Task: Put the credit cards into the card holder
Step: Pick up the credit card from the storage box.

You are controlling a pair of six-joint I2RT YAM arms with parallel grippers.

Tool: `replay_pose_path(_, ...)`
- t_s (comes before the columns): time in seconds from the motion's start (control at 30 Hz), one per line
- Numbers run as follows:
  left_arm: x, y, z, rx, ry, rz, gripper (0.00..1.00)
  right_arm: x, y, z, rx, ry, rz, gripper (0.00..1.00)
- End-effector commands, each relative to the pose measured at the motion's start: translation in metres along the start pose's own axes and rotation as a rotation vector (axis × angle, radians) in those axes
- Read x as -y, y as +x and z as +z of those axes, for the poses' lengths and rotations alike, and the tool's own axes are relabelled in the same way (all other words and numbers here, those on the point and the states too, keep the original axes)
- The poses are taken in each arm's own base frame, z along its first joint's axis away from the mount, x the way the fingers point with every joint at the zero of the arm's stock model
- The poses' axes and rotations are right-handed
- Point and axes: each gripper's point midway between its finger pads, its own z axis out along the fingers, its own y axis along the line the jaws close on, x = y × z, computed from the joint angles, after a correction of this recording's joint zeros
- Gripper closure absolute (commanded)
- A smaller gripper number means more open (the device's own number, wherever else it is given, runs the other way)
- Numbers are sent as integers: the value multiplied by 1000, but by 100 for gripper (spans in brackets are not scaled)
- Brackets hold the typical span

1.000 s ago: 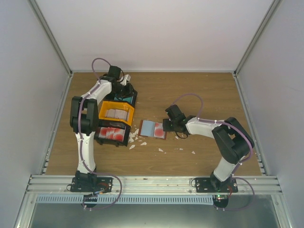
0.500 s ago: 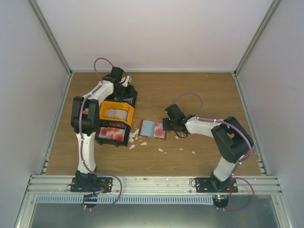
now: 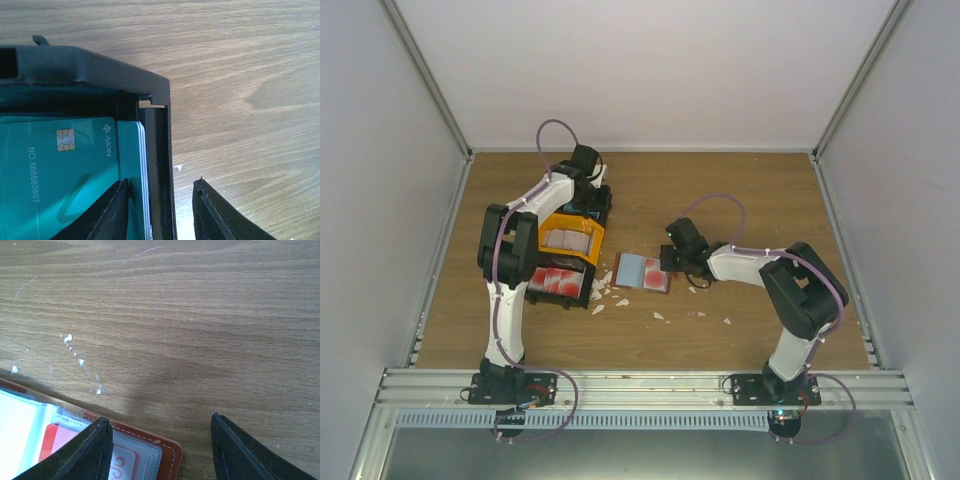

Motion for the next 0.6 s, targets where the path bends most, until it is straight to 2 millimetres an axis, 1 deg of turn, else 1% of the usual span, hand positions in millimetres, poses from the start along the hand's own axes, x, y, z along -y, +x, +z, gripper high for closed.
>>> replay_pose_path(0.0,7,-2,-12,6,17,26,64,28,47,15,-151,86,18,45)
replay_pose_path(0.13,8,-5,-18,15,17,24,69,28,47,15,-152,86,17,45)
replay_pose_path(0.57,14,-9,-27,23,38,27,69,28,48,14,-151,84,19,45)
